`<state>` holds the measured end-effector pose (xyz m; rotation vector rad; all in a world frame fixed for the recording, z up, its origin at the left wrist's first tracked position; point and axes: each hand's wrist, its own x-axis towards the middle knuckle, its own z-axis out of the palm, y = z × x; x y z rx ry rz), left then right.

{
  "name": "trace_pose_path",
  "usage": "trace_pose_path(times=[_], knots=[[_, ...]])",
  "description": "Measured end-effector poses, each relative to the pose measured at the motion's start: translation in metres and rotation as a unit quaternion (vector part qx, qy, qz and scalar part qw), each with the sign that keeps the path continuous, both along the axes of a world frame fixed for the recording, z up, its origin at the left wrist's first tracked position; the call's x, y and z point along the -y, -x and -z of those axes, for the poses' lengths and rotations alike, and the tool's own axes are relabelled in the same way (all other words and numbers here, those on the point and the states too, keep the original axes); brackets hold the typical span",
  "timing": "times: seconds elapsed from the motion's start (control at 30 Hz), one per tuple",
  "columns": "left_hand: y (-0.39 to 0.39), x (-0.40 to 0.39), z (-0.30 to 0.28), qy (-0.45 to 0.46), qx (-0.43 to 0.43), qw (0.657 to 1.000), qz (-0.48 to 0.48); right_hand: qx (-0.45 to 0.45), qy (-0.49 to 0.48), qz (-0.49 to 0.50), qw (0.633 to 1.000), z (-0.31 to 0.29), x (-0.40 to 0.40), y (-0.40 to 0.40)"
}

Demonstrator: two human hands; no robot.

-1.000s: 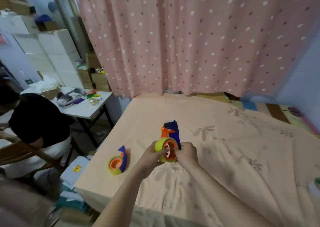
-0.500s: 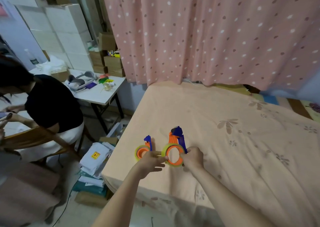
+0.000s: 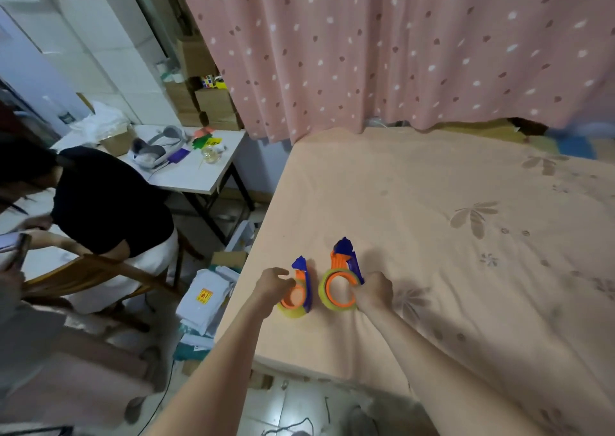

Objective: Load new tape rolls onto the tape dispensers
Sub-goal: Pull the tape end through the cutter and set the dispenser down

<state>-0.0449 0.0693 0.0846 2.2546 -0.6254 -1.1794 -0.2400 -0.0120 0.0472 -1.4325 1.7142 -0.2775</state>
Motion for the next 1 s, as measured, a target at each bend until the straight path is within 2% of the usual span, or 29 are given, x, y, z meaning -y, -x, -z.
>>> trace_pose_path(times=[0.13,0.3,0.47,0.57,0.7,0.77,0.87,1.0], knots=[[-0.024,0.005,0.018,-0.035,0.041,0.999,0.005,-0.038,-0.022,-0.004,0.999,0.017,0.004,-0.006],[-0.051,0.008,0.048,-0.079,0.023,0.996,0.024,-0.084,-0.040,0.001,0.996,0.036,0.007,-0.013],[-0.073,0.015,0.073,-0.105,0.002,0.992,0.066,-0.113,-0.068,0.055,0.990,0.057,0.000,-0.020],[-0.078,0.021,0.080,-0.110,0.013,0.990,0.084,-0.138,-0.070,0.060,0.986,0.071,-0.002,-0.023],[-0.070,0.033,0.089,-0.108,-0.020,0.989,0.096,-0.175,-0.064,0.053,0.981,0.091,0.001,-0.027],[-0.056,0.037,0.094,-0.100,-0.067,0.989,0.090,-0.198,-0.063,0.061,0.976,0.096,0.003,-0.028],[-0.031,0.041,0.102,-0.090,-0.126,0.983,0.098,-0.186,-0.067,0.070,0.978,0.103,0.005,-0.027],[-0.002,0.040,0.101,-0.071,-0.122,0.985,0.098,-0.198,-0.046,0.050,0.978,0.102,-0.001,-0.031]])
